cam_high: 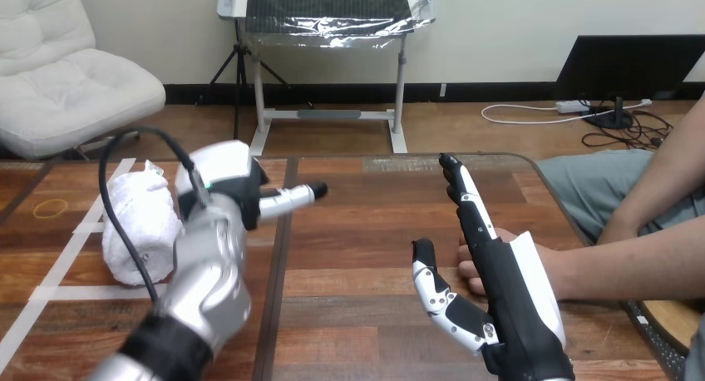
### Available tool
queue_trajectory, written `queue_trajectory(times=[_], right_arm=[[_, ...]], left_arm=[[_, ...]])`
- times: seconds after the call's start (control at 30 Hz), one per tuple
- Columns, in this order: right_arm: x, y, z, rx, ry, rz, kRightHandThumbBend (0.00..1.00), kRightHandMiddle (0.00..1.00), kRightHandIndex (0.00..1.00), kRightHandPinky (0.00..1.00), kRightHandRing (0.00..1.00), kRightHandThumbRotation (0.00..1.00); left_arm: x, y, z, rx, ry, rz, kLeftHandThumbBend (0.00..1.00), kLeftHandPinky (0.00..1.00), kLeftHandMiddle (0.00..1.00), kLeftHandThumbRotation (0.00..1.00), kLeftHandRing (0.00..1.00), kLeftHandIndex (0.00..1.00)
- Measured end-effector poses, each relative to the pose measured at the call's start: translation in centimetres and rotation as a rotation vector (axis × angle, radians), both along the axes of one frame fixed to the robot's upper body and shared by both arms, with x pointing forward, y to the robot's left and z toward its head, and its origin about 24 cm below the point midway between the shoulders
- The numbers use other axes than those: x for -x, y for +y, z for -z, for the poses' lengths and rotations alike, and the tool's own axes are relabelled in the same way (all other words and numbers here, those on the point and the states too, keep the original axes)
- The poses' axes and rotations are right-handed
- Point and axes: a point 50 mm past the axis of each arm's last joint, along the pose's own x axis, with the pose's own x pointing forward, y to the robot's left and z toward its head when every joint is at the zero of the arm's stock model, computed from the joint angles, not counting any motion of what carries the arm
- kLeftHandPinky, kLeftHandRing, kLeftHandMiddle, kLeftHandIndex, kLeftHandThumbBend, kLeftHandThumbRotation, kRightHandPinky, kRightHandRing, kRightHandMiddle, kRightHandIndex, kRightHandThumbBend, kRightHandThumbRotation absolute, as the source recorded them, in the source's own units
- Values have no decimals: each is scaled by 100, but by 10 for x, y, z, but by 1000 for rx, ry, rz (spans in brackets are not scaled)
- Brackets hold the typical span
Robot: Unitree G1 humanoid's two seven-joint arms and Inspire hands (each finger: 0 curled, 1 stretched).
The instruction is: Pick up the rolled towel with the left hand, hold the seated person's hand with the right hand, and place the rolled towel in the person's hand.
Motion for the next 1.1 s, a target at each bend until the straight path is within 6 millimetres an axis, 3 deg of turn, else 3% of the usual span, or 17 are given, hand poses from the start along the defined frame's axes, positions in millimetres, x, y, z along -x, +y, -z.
queue_trajectory(times=[0.67, 1.1], right_arm=[[0, 0, 1, 2, 6, 0, 0, 100, 100, 100, 100, 0], [-1, 0, 2, 18, 24, 7, 0, 100, 100, 100, 100, 0]], left_arm=[[36, -6, 7, 120, -96, 56, 55, 35, 61, 79, 46, 72], [45, 4, -21, 90, -381, 70, 56, 58, 75, 77, 68, 81]])
